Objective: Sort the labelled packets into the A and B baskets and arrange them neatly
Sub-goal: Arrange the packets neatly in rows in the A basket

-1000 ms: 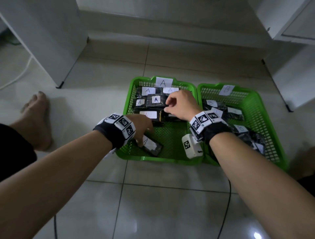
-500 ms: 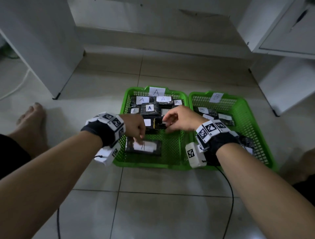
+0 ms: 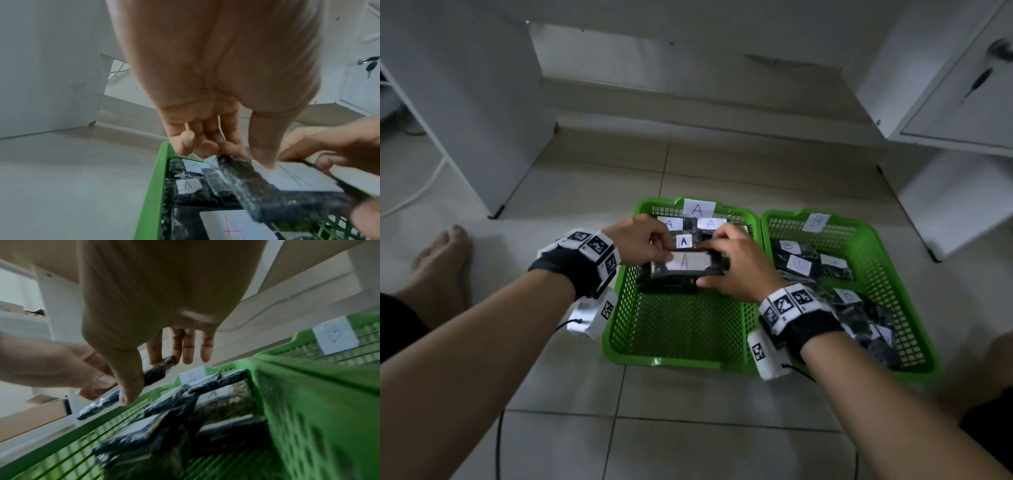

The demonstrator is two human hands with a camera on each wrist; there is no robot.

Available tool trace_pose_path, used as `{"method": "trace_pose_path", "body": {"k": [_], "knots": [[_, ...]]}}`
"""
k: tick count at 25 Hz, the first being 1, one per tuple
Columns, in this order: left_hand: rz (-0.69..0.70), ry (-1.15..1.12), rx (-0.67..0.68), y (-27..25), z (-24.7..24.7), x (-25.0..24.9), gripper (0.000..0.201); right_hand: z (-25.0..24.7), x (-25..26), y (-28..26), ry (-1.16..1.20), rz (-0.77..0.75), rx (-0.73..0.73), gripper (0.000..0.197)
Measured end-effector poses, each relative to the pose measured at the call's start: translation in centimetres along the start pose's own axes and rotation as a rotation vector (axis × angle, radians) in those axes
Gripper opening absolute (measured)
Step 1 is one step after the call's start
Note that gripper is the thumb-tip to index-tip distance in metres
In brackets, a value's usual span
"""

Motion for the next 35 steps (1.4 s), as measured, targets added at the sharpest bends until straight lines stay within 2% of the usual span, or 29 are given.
{"method": "trace_pose_path", "body": {"k": [2,4,8,12,15,19,26,33,35], "knots": [[0.056,0.004,-0.141,0.7,-0.2,0.1,0.017,-1.8,-2.3,0.3,-0.107,0.036,-0.071,0.057],[0.107,0.026,-0.201,1.5,0.1,0.0,0.019,-3.8,-4.7,0.3,-0.258,0.116,-0.074,0.056],[0.161,0.176,-0.123,2.6,2.2,-1.3,0.032,-4.8,-6.7,0.3,-0.422,0.190,0.033,0.066],[0.157,0.217,-0.064,2.9,3.3,-2.1,0.035,-2.6,-6.3,0.9,-0.374,0.183,0.083,0.065],[0.137,0.213,-0.107,3.0,3.3,-1.5,0.034,-1.8,-6.5,1.2,-0.284,0.209,0.055,0.061],[0.147,0.117,-0.146,2.9,3.1,-1.0,0.029,-1.3,-6.5,1.7,-0.219,0.240,0.029,0.046],[0.129,0.105,-0.258,3.7,3.5,-0.2,0.034,-2.3,-7.3,1.9,-0.153,0.337,-0.040,0.053],[0.076,0.036,-0.260,5.4,4.0,-0.3,0.046,-2.7,-7.7,1.3,-0.083,0.375,-0.097,0.056],[0.086,0.102,-0.238,5.6,4.3,-0.3,0.056,-2.8,-7.6,1.5,-0.069,0.372,-0.110,0.054]]}}
Point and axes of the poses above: each hand's wrist, its own y-axis towards the middle knuckle, its own z-axis out of the palm, x = y × z, the point moved 3 cm from there along y, towards the middle knuckle, and after that the axes turned 12 degrees about -z, right-handed, at the moved point
